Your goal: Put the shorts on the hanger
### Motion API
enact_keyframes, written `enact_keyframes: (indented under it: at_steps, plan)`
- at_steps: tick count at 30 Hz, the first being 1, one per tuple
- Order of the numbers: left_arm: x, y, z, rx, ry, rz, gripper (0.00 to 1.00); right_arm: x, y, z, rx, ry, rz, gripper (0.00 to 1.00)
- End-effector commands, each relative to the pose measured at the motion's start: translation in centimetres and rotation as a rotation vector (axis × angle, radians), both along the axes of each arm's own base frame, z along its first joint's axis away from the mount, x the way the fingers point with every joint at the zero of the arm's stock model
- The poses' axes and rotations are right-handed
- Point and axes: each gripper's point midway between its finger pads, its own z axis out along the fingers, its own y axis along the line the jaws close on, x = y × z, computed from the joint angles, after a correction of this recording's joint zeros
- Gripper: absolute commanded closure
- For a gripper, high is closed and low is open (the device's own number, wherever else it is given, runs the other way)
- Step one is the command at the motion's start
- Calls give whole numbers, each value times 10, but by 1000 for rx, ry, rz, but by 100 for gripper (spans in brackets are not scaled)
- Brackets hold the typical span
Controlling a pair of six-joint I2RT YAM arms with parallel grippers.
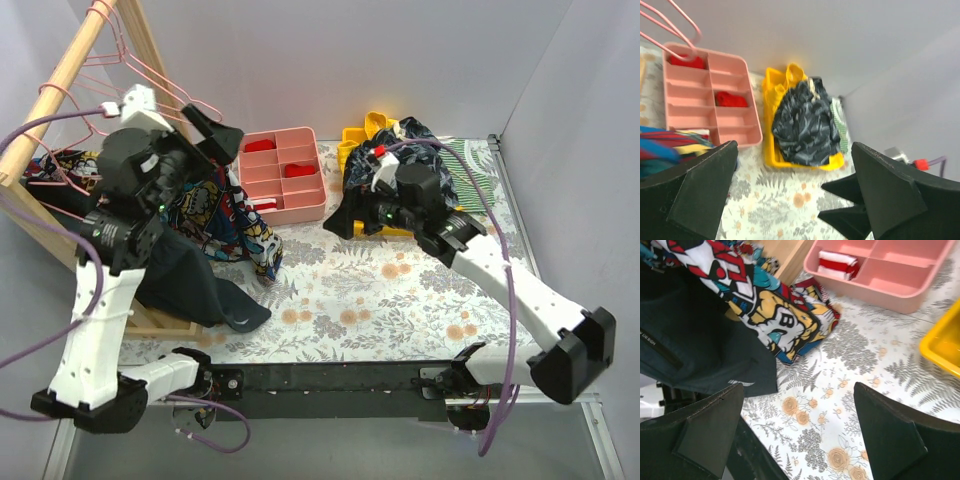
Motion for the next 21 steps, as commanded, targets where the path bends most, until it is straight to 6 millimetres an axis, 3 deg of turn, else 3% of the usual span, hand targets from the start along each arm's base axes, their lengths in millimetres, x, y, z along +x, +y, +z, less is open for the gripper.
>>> enact_keyframes:
  at_steps: [1,2,4,5,7,9,10,11,13,14,16,17,18,21]
  plan:
    - [-2,-36,9,47,-27,-56,2,8,-37,7,-9,-58,-170,1]
    - [-8,-73,-1,78,-8,-128,2,7,-48,8,-13,-69,-218,1]
    - [-5,-90,-9,137,-3,-84,2,7,-63,4,-32,-63,-286,1]
    - [-13,-114,-15,154,4,-135,2,7,-79,0,-60,-66,-359,2]
    - [-7,-140,-38,192,32,-144,2,4,-95,-5,-68,-58,-429,2]
    - [-12,-179,-72,247,65,-204,2,-3,-118,-15,-77,-58,-517,1]
    - [-14,-190,-84,262,81,-215,2,-6,-125,-17,-77,-58,-545,1]
    - [-16,-200,-110,288,119,-231,2,-11,-137,-16,-68,-72,-590,1]
    - [-15,-216,-134,267,150,-261,2,-18,-148,-34,-79,-50,-625,1]
    - [-18,-222,-149,265,170,-287,2,-20,-158,-31,-68,-64,-665,1]
    - [-20,-230,-190,277,215,-313,2,-26,-167,-46,-78,-47,-699,1]
    - [-23,-232,-204,284,232,-328,2,-29,-172,-44,-61,-62,-717,1]
    - [-29,-234,-233,298,262,-354,2,-29,-174,-47,-53,-65,-722,1]
    - [-37,-233,-268,275,314,-366,2,-35,-175,-60,-49,-63,-712,1]
